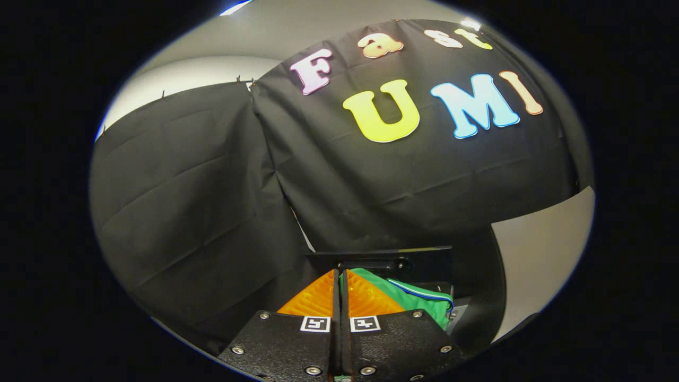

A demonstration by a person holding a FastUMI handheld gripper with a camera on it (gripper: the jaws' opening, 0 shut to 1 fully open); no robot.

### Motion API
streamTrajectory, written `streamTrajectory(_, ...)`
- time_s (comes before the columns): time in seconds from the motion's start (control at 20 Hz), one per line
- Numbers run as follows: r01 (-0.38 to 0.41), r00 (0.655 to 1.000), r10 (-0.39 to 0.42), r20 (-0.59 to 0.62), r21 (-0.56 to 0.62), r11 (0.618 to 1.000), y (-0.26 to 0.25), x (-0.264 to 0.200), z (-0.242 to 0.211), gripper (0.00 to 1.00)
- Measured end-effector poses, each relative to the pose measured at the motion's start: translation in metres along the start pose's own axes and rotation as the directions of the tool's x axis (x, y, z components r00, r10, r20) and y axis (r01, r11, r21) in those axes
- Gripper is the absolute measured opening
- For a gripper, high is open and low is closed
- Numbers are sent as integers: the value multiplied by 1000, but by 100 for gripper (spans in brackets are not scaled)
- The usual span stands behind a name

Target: Put the clothes into the washing machine and then close the washing machine lid.

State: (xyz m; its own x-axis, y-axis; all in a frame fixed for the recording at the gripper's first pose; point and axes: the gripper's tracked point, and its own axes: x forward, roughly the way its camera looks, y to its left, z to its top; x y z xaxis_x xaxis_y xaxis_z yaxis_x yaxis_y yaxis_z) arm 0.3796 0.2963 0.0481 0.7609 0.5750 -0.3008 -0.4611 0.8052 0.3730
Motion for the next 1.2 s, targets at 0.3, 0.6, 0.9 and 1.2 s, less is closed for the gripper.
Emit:
streamTrajectory(0.3, 2, 999, -2, -54, -1, 1000, 17, 38, -43, 0)
streamTrajectory(0.6, 44, 993, -47, -111, -28, 999, 16, 77, -90, 0)
streamTrajectory(0.9, 150, 971, -158, -177, -60, 987, -4, 99, -142, 0)
streamTrajectory(1.2, 226, 961, -235, -147, -75, 971, -13, 107, -146, 32)
